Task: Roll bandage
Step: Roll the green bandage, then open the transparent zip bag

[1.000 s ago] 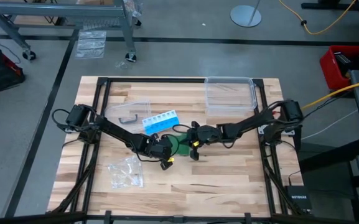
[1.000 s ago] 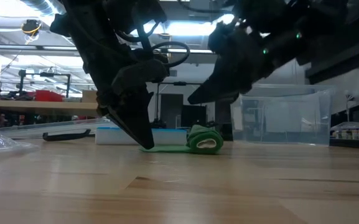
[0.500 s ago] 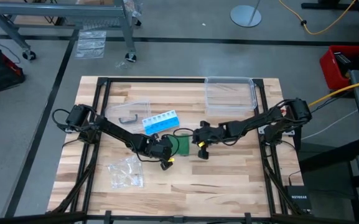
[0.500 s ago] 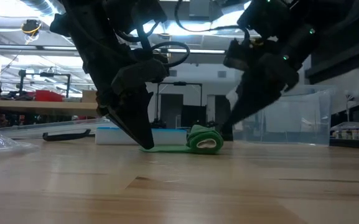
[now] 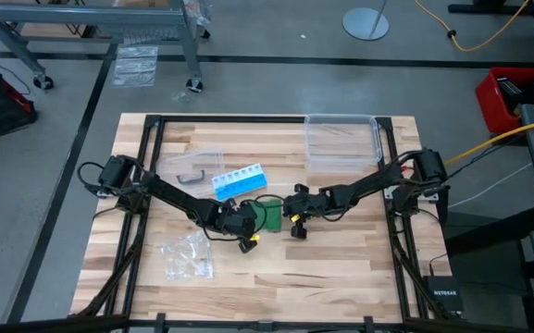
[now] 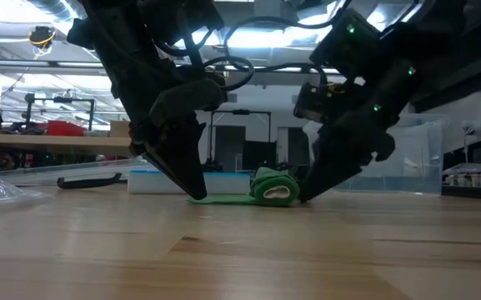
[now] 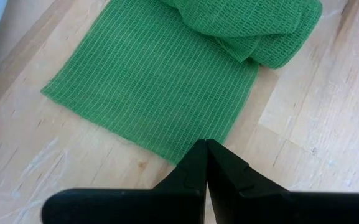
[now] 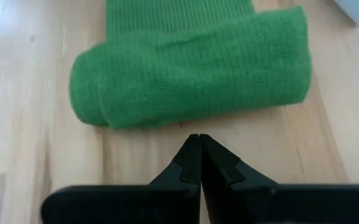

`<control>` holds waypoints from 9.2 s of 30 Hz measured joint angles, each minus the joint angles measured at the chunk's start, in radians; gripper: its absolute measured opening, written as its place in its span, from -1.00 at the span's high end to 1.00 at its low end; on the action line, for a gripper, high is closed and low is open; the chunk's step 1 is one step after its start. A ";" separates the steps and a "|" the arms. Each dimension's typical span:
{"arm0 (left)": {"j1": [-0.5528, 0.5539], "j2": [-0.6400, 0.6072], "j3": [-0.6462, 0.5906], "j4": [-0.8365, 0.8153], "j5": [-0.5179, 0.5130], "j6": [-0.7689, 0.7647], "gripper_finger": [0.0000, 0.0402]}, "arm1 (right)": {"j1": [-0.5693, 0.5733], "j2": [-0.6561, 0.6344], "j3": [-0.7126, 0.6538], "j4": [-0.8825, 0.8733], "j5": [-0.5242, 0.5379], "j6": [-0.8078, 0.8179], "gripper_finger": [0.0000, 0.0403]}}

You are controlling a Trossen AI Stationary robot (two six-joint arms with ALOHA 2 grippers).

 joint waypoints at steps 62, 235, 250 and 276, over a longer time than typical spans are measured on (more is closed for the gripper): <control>-0.060 -0.138 0.000 -0.064 -0.115 -0.048 1.00 | -0.002 0.173 0.117 0.351 -0.097 0.015 0.98; -0.496 0.214 0.609 -1.016 0.391 -0.620 0.21 | -0.002 -0.178 0.114 -0.366 -0.365 -0.223 0.74; -0.442 0.217 0.460 -0.907 0.272 -0.429 -0.02 | -0.002 -0.178 0.114 -0.366 -0.364 -0.223 0.74; -0.414 0.215 0.385 -0.810 0.238 -0.482 0.96 | -0.002 -0.178 0.114 -0.366 -0.364 -0.222 0.74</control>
